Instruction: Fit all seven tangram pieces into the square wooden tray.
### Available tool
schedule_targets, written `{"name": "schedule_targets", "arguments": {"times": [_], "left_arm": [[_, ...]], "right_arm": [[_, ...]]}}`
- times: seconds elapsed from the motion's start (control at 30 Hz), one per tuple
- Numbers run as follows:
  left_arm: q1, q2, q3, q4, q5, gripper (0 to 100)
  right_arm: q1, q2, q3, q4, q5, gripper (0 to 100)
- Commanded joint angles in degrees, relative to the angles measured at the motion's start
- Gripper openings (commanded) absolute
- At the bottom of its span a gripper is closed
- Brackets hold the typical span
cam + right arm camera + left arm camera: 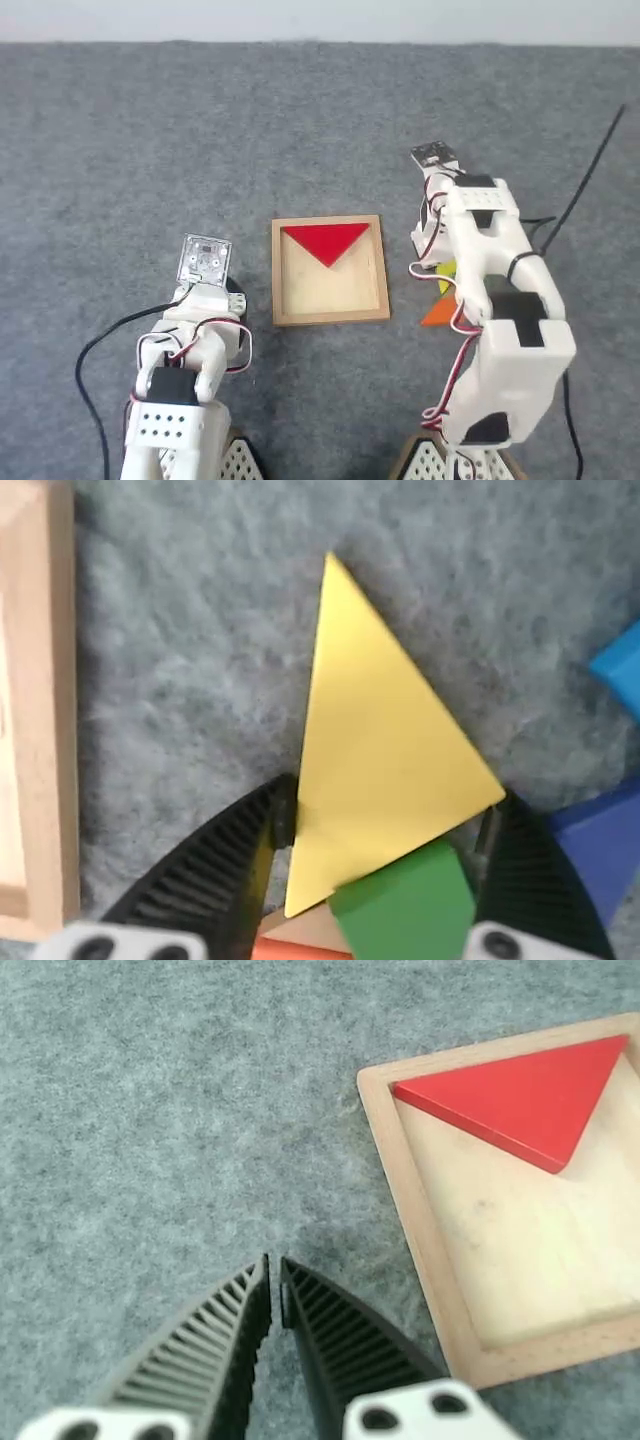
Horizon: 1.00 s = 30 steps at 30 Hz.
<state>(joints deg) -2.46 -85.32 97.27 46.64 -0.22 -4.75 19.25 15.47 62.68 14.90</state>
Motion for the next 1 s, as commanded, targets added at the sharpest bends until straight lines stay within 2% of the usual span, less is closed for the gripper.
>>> {"name": "schedule_targets", "arguments": {"times": [0.0, 0.17, 0.37, 0.47, 0.63, 0.83, 0.97], "left_arm": [[-0.26, -0.7, -0.48, 0.09, 0.26, 1], [-0.26, -0.7, -0.48, 0.09, 0.26, 1], [-0.26, -0.7, -0.48, 0.09, 0.26, 1], [-0.26, -0.7, -0.48, 0.09, 0.26, 1], [-0.26, -0.7, -0.48, 0.09, 0.26, 1], [-0.26, -0.7, -0.48, 0.09, 0.26, 1], [-0.26, -0.7, -0.48, 0.09, 0.26, 1]], "right_arm": [[-0.48, 1.36, -3.43, 1.8, 0.97, 29.1], [-0.48, 1.1, -3.43, 0.66, 0.79, 21.3], [-0.04, 1.01, -3.52, -0.92, 0.79, 20.1], [0.04, 0.48, -3.96, -0.22, 1.49, 21.0], [-0.48, -2.95, -4.4, 3.47, 5.36, 30.1], [1.45, -9.36, -4.48, 3.38, 5.01, 30.7], [1.63, -7.52, -4.48, 1.54, 5.01, 30.7]]}}
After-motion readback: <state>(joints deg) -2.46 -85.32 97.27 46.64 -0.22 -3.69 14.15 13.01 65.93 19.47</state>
